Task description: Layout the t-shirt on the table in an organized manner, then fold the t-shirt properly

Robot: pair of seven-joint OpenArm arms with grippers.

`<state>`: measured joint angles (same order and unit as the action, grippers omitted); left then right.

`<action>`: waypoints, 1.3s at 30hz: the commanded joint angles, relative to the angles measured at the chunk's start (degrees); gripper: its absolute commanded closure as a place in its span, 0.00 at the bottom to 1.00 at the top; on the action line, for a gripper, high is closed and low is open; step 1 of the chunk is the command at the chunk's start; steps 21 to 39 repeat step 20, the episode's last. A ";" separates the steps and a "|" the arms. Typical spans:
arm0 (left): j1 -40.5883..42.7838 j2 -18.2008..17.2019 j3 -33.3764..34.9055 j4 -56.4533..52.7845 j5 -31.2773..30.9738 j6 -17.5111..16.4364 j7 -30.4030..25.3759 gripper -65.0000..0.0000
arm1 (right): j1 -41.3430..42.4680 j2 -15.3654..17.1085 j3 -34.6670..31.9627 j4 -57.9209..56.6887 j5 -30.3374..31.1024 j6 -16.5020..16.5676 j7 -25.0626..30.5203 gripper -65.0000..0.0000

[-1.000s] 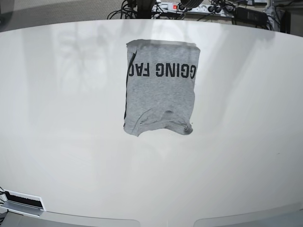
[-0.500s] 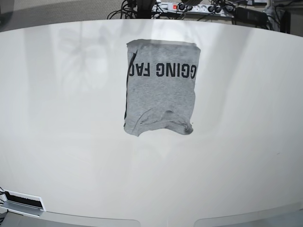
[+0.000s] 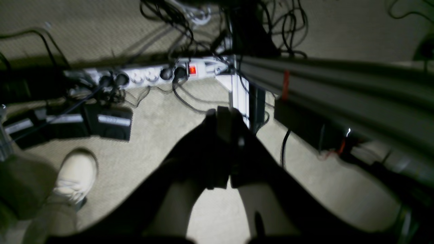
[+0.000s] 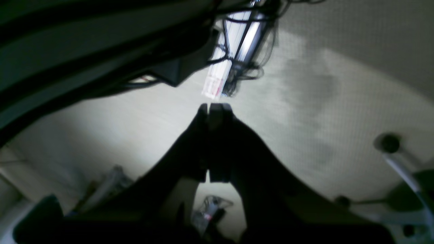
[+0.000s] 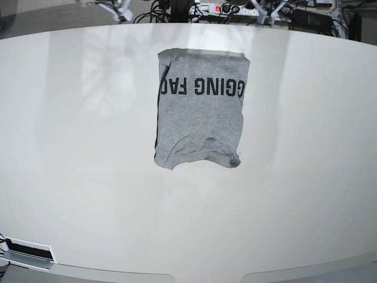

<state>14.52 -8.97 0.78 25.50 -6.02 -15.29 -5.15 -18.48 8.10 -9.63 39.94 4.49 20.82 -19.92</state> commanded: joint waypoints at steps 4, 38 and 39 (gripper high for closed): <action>-0.26 0.13 -0.15 0.44 -0.17 0.96 -0.83 1.00 | 0.09 0.66 -6.21 0.07 -0.31 -4.70 -0.17 1.00; -1.86 0.11 -0.15 0.90 -0.44 0.79 -0.85 1.00 | 1.49 0.35 -8.28 0.07 -0.50 -4.76 -1.31 1.00; -1.86 0.11 -0.15 0.90 -0.44 0.79 -0.85 1.00 | 1.49 0.35 -8.28 0.07 -0.50 -4.76 -1.31 1.00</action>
